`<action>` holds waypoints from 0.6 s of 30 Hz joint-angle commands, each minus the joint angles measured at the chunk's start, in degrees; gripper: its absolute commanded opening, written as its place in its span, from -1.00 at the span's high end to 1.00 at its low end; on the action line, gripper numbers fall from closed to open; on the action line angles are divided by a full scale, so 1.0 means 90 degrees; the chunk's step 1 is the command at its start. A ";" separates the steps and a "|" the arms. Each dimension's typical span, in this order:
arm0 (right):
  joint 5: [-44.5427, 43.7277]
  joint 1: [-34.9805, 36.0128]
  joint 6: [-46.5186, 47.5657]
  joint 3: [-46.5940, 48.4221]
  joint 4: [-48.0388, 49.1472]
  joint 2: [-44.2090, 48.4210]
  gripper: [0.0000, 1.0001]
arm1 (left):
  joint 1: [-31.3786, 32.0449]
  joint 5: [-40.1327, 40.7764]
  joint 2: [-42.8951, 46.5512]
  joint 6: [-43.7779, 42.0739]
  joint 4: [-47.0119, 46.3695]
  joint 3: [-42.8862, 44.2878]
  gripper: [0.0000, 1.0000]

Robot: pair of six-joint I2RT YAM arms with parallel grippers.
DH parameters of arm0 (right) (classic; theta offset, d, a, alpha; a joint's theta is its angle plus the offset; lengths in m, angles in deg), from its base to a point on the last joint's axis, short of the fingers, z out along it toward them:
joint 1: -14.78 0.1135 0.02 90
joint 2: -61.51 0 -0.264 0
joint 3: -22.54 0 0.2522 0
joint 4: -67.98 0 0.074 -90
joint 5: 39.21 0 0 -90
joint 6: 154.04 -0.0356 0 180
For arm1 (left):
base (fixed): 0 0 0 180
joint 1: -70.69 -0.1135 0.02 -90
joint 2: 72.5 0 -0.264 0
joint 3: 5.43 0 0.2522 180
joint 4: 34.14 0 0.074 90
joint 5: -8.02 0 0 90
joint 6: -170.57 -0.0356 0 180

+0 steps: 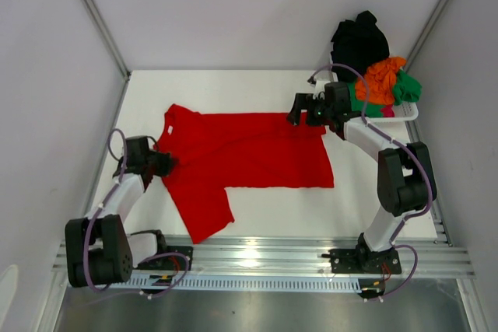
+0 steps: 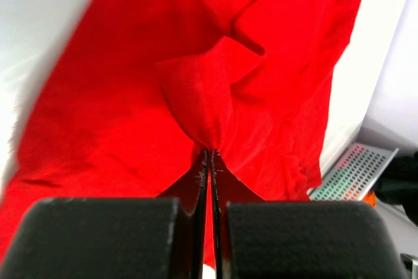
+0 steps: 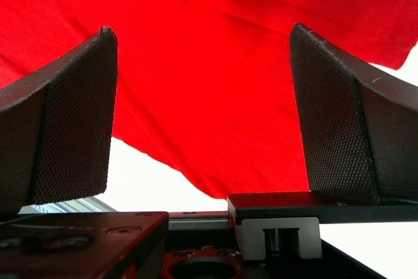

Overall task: Fold and stack the t-shirts
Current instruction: Fold the tshirt

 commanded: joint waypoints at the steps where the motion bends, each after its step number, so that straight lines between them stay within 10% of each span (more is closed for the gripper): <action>1: 0.0016 0.0042 -0.0043 -0.0007 0.0070 0.0094 -0.97 | 0.0048 0.0350 0.0413 0.0401 0.0132 -0.0236 0.99; 12: 0.0007 0.0100 0.0006 0.0022 0.0021 0.0074 -0.96 | 0.0058 0.0342 0.0043 0.0246 -0.0345 -0.0706 0.90; 18: 0.0026 0.0110 0.0026 0.0109 -0.0056 0.0065 -0.97 | 0.0058 0.0370 0.0295 -0.0358 -0.0190 -0.0374 -0.23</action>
